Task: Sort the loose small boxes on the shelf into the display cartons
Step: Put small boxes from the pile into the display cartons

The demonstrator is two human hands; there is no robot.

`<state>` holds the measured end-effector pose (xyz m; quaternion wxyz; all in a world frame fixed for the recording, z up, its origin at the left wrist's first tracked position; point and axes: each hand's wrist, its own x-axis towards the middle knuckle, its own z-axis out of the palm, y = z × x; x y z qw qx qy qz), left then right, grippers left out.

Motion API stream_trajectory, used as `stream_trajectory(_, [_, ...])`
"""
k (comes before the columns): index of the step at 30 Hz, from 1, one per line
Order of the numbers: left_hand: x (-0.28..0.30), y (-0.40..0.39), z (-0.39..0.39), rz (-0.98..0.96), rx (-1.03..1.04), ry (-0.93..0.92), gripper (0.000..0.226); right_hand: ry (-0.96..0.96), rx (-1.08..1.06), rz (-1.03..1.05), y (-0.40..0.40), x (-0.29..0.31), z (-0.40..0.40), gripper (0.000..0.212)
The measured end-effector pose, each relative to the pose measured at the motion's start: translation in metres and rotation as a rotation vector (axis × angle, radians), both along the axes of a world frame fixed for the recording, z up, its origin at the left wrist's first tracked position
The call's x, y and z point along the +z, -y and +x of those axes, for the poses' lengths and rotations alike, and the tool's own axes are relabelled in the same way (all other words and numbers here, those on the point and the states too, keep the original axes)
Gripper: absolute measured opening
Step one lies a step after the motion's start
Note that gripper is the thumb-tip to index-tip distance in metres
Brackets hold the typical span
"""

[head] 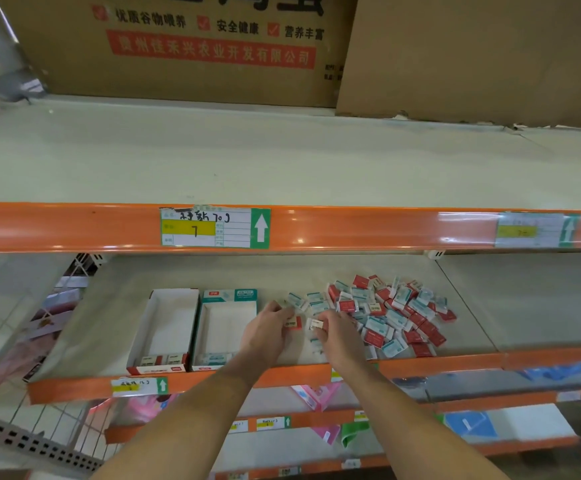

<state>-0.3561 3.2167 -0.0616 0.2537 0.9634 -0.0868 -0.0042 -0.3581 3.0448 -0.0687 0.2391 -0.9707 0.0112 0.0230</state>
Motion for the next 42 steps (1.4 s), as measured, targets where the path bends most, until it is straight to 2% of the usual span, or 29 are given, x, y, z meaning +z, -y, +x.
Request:
stream_trajectory(5, [0.009, -0.012, 0.0, 0.046, -0.006, 0.039, 0.037, 0.086, 0.026, 0.08, -0.012, 0.005, 0.002, 0.01])
stream_trajectory(11, [0.017, -0.03, -0.002, 0.068, 0.039, 0.052, 0.032, 0.077, 0.054, 0.049, -0.032, 0.009, 0.003, 0.011])
stream_trajectory(15, [0.019, -0.04, -0.008, 0.103, 0.036, 0.055, 0.035, -0.034, 0.11, 0.082, -0.044, 0.006, -0.003, 0.013])
stream_trajectory(17, [0.019, -0.043, -0.011, 0.108, 0.019, 0.05, 0.037, -0.083, 0.142, 0.101, -0.048, 0.001, -0.003, 0.004])
stream_trajectory(20, [0.016, -0.043, -0.016, 0.106, -0.004, 0.032, 0.037, -0.114, 0.209, 0.068, -0.051, 0.001, -0.005, 0.032])
stream_trajectory(24, [0.015, -0.039, -0.02, 0.101, 0.002, 0.032, 0.033, -0.112, 0.313, 0.033, -0.051, 0.005, -0.008, 0.03])
stream_trajectory(28, [0.016, -0.042, -0.021, 0.09, 0.01, 0.03, 0.037, -0.163, 0.394, 0.038, -0.044, 0.002, -0.011, 0.043])
stream_trajectory(35, [0.016, -0.054, -0.021, 0.094, 0.014, 0.043, 0.037, -0.021, 0.183, 0.082, -0.052, -0.001, -0.014, 0.029])
stream_trajectory(42, [0.026, -0.082, -0.019, 0.105, 0.133, 0.005, 0.034, 0.043, 0.18, 0.155, -0.086, 0.016, 0.0, 0.023])
